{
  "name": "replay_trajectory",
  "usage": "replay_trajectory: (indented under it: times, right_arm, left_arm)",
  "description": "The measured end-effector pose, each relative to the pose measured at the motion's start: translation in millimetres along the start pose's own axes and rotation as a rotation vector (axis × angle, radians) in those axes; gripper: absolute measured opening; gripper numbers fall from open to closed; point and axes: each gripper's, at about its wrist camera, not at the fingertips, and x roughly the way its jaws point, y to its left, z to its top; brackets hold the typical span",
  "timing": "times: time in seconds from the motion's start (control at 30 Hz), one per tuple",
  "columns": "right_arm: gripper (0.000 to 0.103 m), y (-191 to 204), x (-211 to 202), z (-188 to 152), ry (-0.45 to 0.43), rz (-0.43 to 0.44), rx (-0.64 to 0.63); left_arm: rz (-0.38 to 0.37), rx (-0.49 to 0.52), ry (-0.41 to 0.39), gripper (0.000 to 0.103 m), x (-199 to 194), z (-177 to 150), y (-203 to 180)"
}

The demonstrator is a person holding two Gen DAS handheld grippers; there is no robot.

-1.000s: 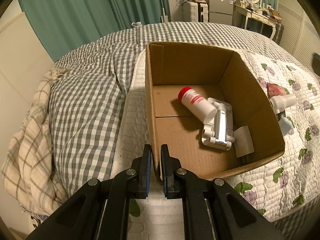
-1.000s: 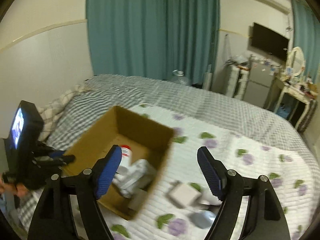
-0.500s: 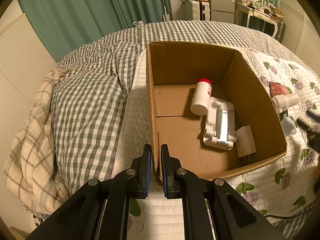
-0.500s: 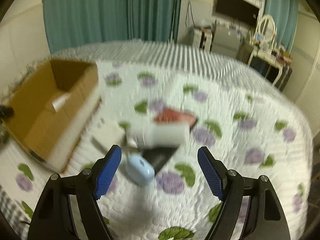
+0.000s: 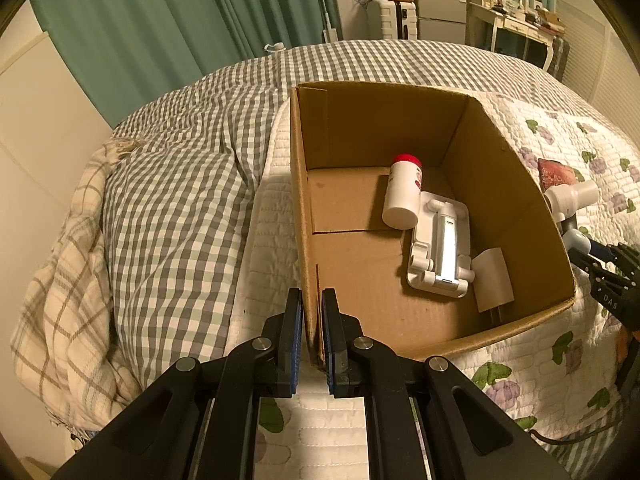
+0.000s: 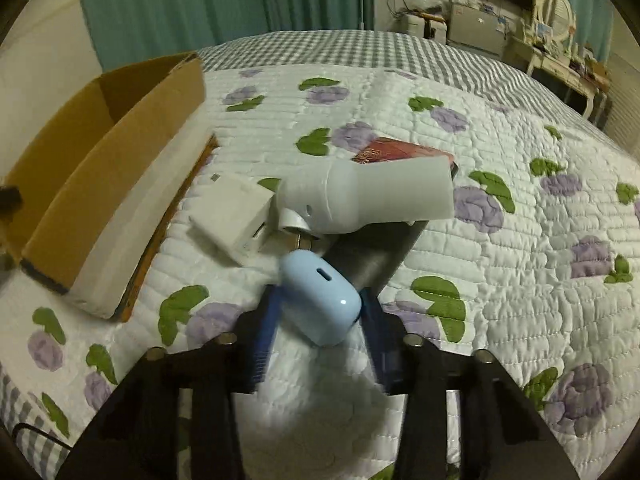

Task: Organize rigid objects
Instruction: 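Grasp the light-blue earbud case with the right gripper, then lower the light-blue earbud case into the box and open the right gripper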

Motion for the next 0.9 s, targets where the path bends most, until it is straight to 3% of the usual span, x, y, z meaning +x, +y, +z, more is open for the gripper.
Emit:
replay_trajectory:
  times: [0.17,0.53,0.9]
  right_arm:
    - [0.027,9.4,-7.9,-1.6,-0.013,0.006,-0.024]
    - [0.026,6.6,5.1,2.2,0.027,0.065,0.003]
    - [0.025,22.6,-58.2,20.8,-0.126,0.003,-0.043]
  left_arm:
    - [0.002,0.001,0.0,0.008,-0.1,-0.1,-0.4]
    - [0.008,0.01,0.001,0.008,0.0,-0.1,-2.1]
    - [-0.006,0.003,0.0,0.008,-0.4,-0.2,-0.5]
